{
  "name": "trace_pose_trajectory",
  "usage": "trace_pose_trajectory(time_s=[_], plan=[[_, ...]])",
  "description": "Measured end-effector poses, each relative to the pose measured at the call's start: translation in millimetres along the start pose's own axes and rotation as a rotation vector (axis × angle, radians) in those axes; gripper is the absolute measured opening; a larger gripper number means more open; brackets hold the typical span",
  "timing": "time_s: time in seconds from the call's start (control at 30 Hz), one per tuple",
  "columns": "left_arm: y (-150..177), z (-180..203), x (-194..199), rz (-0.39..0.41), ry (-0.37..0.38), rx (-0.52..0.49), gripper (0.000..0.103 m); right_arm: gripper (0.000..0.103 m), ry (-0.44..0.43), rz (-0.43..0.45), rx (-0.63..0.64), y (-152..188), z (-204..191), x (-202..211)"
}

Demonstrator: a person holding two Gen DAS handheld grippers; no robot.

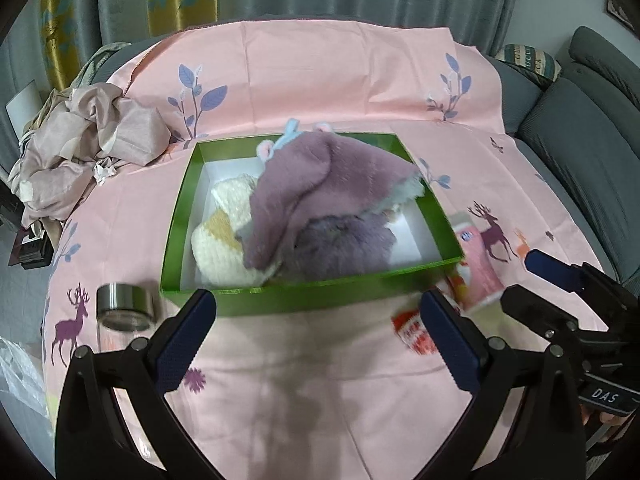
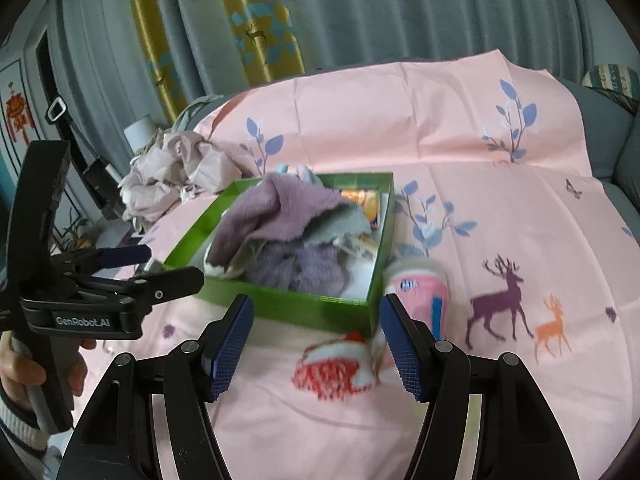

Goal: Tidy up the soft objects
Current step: 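Open both tools to release the towel and withdraw from the box, then move both tools to the red-and-white patterned ball and close on it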

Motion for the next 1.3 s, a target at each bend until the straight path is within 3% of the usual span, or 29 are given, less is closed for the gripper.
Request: trace_pose_trajectory(time_s=[0.17, 0.37, 0.7, 0.93, 1.3], plan=[[20.3, 7.8, 7.6, -0.017, 0.035, 0.015, 0.102, 0.066, 0.012, -0.01, 0.001, 16.9, -1.5, 11.4], [50.2, 14.6, 3.0, -0.071, 0.137, 0.058, 0.102, 0.066, 0.007, -0.044, 0.0, 47.7, -6.8, 16.3], [92.8, 19.9, -21.8, -0.173, 0.279, 0.138, 0.102, 0.066, -0.041, -0.113, -0.101, 98.0, -5.1, -12.0], [93.5, 33.1, -41.6, -0.207, 0.276, 0.095, 0.102, 0.066, -0.081, -0.13, -0.154, 112.9, 2.0, -34.0], [70.7, 61.6, -71.6, -0.263, 0.275, -0.044, 0.102, 0.066, -0.127, -0.142, -0.129, 98.0, 2.5, -62.4]])
Point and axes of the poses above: each gripper's, at about its wrist camera, not at the fingertips, and x roughly against the way its jaws point, z to its right, y to its underside, the point moved 8 cm from there along -x, roughly the way its jaws point, and after that the axes turned 10 degrees about x, right-handed, at the moved point
